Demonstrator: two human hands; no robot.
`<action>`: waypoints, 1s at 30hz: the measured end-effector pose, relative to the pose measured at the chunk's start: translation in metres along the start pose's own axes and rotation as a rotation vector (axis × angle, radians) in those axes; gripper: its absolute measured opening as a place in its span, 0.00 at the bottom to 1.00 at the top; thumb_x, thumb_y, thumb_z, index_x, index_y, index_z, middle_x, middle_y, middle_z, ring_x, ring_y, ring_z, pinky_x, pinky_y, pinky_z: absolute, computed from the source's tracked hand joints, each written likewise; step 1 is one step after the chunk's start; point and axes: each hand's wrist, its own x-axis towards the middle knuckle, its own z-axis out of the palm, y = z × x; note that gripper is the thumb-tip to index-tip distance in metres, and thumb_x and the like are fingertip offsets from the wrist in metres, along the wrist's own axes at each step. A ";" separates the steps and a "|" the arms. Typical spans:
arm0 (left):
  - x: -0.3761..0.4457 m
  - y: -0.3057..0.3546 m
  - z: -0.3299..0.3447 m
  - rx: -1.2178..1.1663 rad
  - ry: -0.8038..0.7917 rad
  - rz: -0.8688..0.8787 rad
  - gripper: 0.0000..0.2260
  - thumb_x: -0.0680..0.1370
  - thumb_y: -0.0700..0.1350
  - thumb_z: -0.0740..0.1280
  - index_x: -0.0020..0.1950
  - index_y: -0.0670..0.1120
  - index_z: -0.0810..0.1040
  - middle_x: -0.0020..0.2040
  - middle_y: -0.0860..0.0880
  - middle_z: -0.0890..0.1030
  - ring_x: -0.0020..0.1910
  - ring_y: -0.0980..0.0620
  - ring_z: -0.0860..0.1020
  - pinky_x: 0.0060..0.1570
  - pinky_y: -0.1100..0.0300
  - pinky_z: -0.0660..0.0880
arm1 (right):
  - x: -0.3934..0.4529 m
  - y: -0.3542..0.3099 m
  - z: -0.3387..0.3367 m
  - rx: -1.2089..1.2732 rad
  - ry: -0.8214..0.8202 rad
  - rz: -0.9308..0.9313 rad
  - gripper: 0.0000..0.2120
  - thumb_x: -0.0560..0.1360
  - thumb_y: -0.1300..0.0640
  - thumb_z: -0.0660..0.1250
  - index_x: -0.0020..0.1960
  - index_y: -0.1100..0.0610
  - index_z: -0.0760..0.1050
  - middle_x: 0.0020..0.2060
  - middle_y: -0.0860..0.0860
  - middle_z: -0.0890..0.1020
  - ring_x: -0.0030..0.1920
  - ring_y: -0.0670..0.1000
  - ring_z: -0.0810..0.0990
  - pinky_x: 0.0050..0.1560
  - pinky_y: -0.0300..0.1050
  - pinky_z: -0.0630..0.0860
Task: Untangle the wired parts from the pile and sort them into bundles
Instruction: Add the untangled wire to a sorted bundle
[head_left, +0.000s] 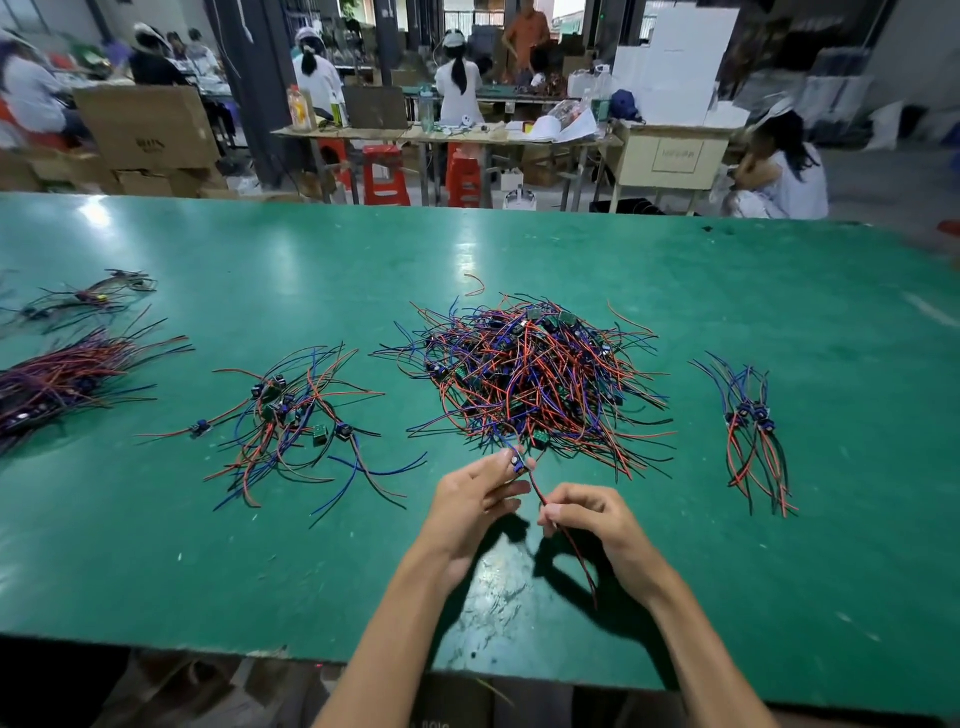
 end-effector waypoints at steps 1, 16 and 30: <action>0.000 -0.002 0.000 -0.036 -0.023 -0.010 0.17 0.75 0.52 0.71 0.58 0.43 0.84 0.55 0.46 0.86 0.44 0.55 0.82 0.54 0.58 0.77 | -0.002 -0.002 -0.002 -0.003 -0.037 0.026 0.07 0.71 0.56 0.70 0.38 0.58 0.81 0.33 0.54 0.79 0.34 0.46 0.76 0.38 0.34 0.71; -0.009 -0.021 -0.002 -0.232 -0.084 0.119 0.16 0.65 0.57 0.82 0.46 0.49 0.88 0.51 0.47 0.86 0.40 0.55 0.80 0.49 0.61 0.76 | 0.003 0.002 -0.029 0.431 -0.061 0.006 0.21 0.59 0.60 0.68 0.51 0.63 0.85 0.50 0.64 0.84 0.51 0.57 0.81 0.54 0.40 0.77; -0.003 -0.024 0.022 -0.176 0.200 0.148 0.12 0.70 0.49 0.76 0.47 0.41 0.87 0.48 0.44 0.87 0.33 0.54 0.77 0.40 0.63 0.75 | 0.015 0.007 0.011 0.235 0.450 -0.091 0.08 0.70 0.51 0.74 0.45 0.52 0.88 0.38 0.54 0.86 0.37 0.44 0.80 0.42 0.35 0.76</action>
